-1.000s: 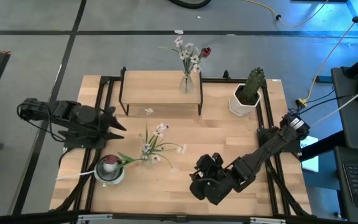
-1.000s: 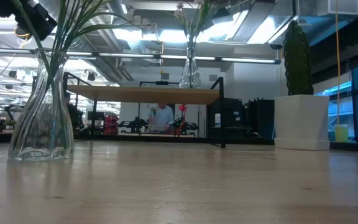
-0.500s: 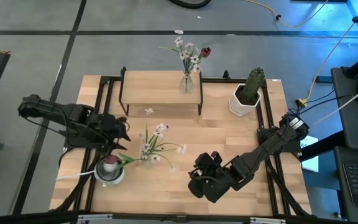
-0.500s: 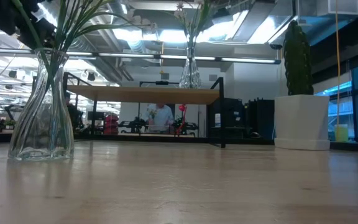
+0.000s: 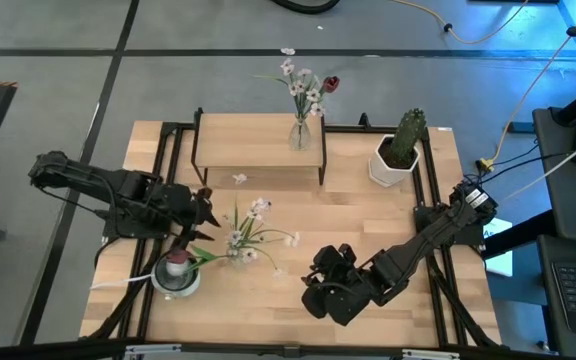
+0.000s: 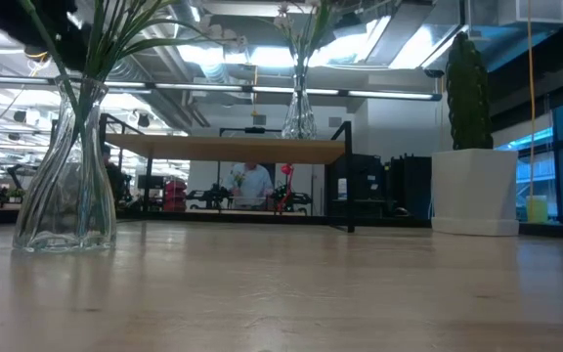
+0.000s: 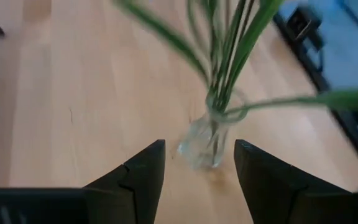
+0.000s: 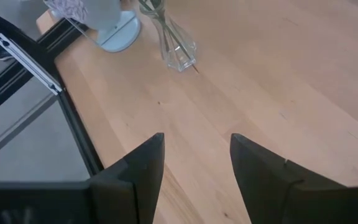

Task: Pick and place flowers into a vace then onto a shelf
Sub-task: Put the transparent vase with flowers on the shelf

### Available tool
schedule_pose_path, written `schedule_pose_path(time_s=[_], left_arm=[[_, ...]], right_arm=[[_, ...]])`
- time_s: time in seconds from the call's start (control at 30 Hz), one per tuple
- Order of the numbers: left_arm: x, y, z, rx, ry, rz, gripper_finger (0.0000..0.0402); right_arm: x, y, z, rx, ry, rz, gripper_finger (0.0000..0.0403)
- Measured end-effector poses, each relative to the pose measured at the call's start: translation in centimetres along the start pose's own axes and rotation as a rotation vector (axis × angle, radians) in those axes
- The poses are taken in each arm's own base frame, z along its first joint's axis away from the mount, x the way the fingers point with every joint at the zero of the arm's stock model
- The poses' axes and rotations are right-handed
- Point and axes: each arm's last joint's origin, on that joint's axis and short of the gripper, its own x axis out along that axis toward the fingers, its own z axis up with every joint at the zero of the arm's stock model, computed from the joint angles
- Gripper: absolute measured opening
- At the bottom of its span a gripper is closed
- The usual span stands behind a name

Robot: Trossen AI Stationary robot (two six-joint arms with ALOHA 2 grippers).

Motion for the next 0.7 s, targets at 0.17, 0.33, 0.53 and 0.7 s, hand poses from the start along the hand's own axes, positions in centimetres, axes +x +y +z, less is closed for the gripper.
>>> schedule_pose_path(time_s=[0.17, 0.33, 0.53, 0.7], left_arm=[[1.8, 0.1, -0.9, 0.003, 0.016, -0.034, 0.0193], [2.7, 0.0, -1.1, 0.029, 0.023, -0.086, 0.0193], [3.8, 0.0, -0.9, 0.08, 0.036, -0.12, 0.0192], [4.8, 0.1, -0.6, 0.113, 0.044, -0.122, 0.0192]], right_arm=[[0.0, 0.0, 0.0, -0.01, 0.0, 0.0, 0.0185], [0.0, 0.0, 0.0, -0.014, 0.0, -0.001, 0.0185], [0.0, 0.0, 0.0, -0.014, 0.0, -0.001, 0.0185], [0.0, 0.0, 0.0, -0.014, 0.0, 0.0, 0.0185]])
